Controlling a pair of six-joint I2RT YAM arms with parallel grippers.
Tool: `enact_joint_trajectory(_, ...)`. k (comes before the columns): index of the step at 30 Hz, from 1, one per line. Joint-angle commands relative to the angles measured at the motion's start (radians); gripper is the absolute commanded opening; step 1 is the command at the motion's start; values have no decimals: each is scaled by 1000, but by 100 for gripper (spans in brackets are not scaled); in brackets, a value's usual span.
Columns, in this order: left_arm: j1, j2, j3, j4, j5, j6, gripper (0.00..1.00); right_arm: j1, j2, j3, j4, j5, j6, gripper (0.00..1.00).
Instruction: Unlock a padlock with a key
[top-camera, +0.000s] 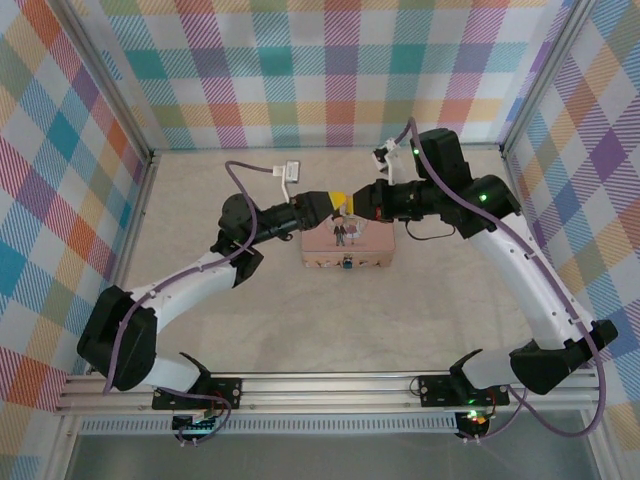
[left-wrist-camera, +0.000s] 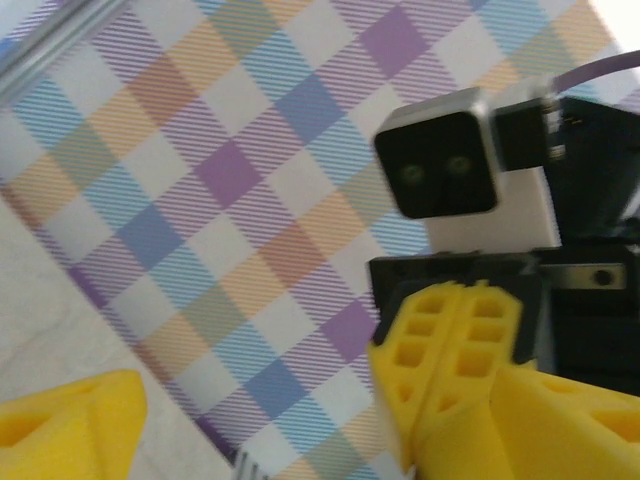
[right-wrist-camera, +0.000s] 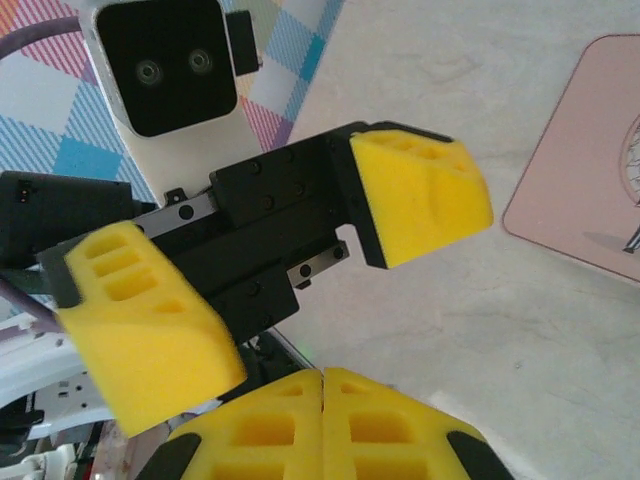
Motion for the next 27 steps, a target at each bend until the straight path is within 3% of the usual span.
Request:
enact_joint_trajectory(1, 4, 9, -11, 206, 51, -81, 90, -12, -4, 6, 57, -75, 42, 0)
enact_joint_trajectory(16, -46, -34, -21, 142, 102, -20, 80, -68, -9, -28, 182, -143, 110, 0)
enact_joint_trajectory(27, -68, -32, -12, 150, 103, -11, 79, -79, 1, -51, 250, -191, 158, 0)
